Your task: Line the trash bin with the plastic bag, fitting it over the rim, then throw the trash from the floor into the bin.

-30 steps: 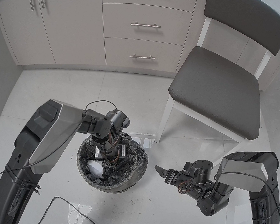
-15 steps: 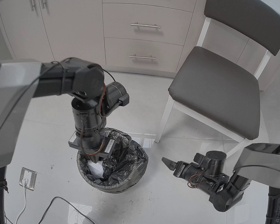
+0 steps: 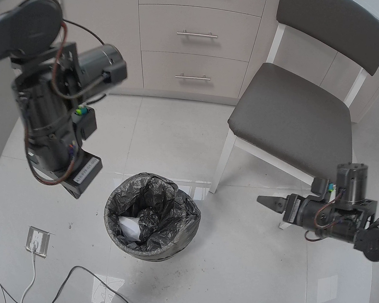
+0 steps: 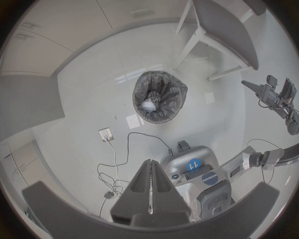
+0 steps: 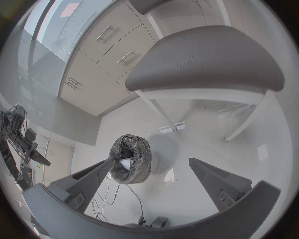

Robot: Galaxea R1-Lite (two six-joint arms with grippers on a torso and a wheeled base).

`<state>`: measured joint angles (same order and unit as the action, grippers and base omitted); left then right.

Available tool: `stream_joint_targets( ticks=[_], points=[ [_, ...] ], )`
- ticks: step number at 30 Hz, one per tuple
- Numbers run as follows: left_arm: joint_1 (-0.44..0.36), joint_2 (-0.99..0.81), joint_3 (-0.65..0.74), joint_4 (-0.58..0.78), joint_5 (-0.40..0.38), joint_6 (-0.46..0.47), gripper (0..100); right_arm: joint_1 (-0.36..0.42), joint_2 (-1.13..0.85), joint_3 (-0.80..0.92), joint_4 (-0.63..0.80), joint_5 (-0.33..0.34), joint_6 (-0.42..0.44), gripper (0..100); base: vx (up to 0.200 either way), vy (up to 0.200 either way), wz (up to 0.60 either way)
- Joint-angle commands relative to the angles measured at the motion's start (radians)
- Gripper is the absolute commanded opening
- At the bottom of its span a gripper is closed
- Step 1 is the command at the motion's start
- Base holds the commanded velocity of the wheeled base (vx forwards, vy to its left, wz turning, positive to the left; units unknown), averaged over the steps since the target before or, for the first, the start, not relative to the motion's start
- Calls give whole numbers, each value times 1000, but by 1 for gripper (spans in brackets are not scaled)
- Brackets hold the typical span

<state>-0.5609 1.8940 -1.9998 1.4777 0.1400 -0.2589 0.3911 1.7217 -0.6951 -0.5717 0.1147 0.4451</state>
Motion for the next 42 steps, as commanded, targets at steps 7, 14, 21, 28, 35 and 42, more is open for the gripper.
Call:
stream_joint_targets(
  ticks=[7,14,21,28,35,42],
  points=[
    [50,-770,0,79,49,-152,0,-49,-872,-382,1055,-35,-204,100,0,0,0],
    [187,-1004,64,78,41,-319,0,-100,-1033,-474,1247,-105,-266,100,0,0,0],
    [386,-1184,185,58,43,-307,0,-264,-1232,-466,1262,-156,-387,100,0,0,0],
    [523,-1458,533,-177,38,-186,0,-301,-1412,-420,1279,-155,-402,100,0,0,0],
    [641,-1678,816,-350,38,-100,0,-291,-1527,-328,1294,-156,-411,100,0,0,0],
    [644,-1799,1017,-402,38,-63,0,-267,-1624,-198,1291,-161,-474,100,0,0,0]
  ],
)
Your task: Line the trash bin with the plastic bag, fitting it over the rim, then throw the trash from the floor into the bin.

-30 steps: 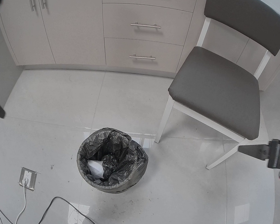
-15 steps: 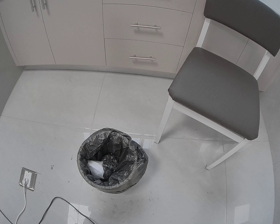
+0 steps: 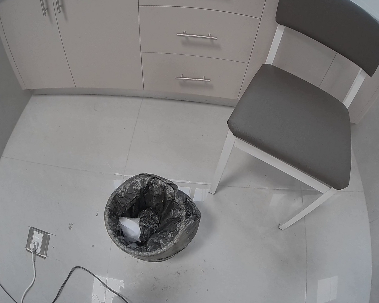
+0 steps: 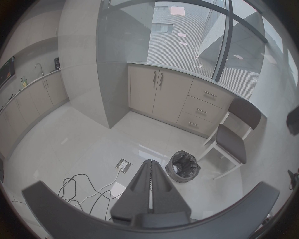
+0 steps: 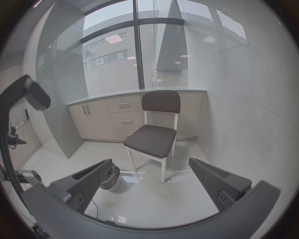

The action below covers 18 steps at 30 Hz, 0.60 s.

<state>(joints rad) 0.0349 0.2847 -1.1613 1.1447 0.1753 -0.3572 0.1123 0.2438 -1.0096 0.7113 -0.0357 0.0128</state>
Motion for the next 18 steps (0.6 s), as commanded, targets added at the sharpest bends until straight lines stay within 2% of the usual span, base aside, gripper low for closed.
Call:
stream_joint_targets(
  ticks=[1,4,7,8,9,10,13,14,15,18],
  points=[
    [48,-188,189,-66,3,32,0,12,-146,118,8,-7,-39,100,0,0,0],
    [48,-190,242,-75,-4,12,0,15,-146,134,4,-3,-14,100,0,0,0],
    [48,-190,361,-191,-4,11,0,15,-146,175,-21,-3,-8,100,0,0,0],
    [48,-190,428,-276,-4,11,0,17,-147,193,-49,-3,-8,100,0,0,0],
    [48,-190,428,-276,-4,11,0,17,-147,193,-49,-3,-8,100,0,0,0],
    [48,-188,558,-442,-2,18,0,17,-147,230,-113,-1,-4,100,0,0,0],
    [48,-190,736,-652,-2,63,0,18,-147,286,-191,0,-22,100,0,0,0],
    [48,-190,736,-652,-2,63,0,18,-147,286,-191,0,-22,100,0,0,0],
    [48,-190,839,-773,-2,118,0,23,-147,333,-237,2,-50,100,0,0,0],
    [48,-190,988,-976,0,201,0,23,-147,425,-331,0,-74,100,0,0,0]
  ],
)
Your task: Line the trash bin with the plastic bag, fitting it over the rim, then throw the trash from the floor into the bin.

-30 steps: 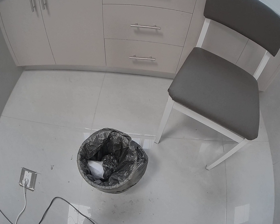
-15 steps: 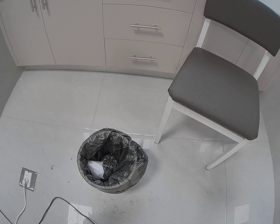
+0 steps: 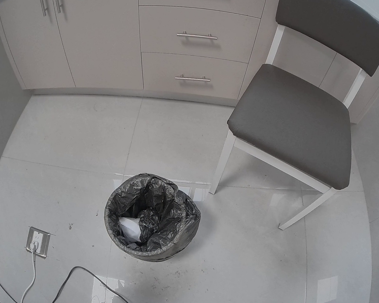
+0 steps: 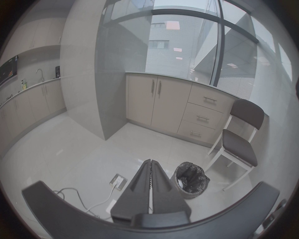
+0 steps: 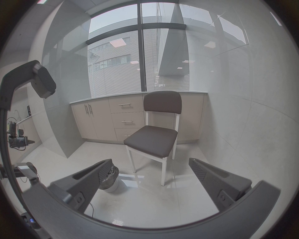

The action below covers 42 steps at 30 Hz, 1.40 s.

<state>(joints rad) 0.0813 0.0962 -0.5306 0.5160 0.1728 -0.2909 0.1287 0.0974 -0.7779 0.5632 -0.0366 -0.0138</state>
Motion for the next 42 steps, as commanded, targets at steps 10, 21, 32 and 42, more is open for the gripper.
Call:
stream_joint_targets(
  ticks=[10,21,32,42],
  points=[
    [2,-3,531,-560,-10,274,0,2,-1,359,-471,1,-61,100,0,0,0],
    [-69,-53,523,-496,-177,292,0,-57,-5,336,-451,-17,-61,100,0,0,0],
    [-80,-96,529,-516,-176,285,0,-126,-97,442,-322,-14,-95,100,0,0,0],
    [-80,-96,531,-516,-153,279,0,-124,-97,775,-614,35,-60,100,0,0,0]
  ],
)
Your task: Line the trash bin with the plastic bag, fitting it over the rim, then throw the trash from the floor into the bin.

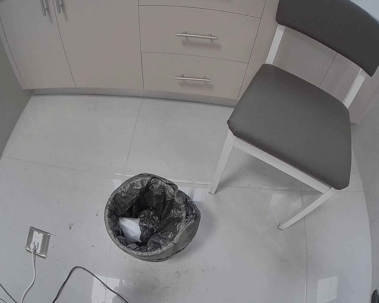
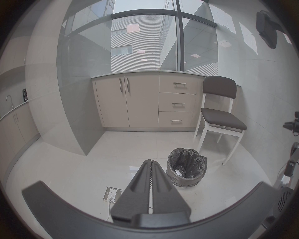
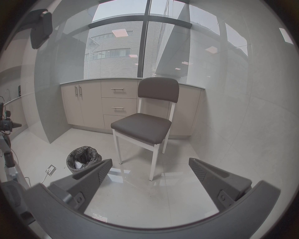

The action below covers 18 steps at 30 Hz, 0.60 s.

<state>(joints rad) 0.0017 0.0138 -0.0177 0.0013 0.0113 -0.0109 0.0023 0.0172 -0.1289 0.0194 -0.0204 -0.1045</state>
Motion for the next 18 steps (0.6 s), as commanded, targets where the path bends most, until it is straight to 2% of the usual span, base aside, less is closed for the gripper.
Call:
stream_joint_targets(
  ticks=[1,4,18],
  points=[
    [0,-14,18,-1,9,-3,0,2,-17,126,-58,20,66,100,0,0,0],
    [0,-14,18,-1,9,-3,0,1,-17,117,16,20,88,100,0,0,0],
    [0,-14,18,-3,9,-3,0,2,-17,127,-15,22,98,100,0,0,0]
  ],
)
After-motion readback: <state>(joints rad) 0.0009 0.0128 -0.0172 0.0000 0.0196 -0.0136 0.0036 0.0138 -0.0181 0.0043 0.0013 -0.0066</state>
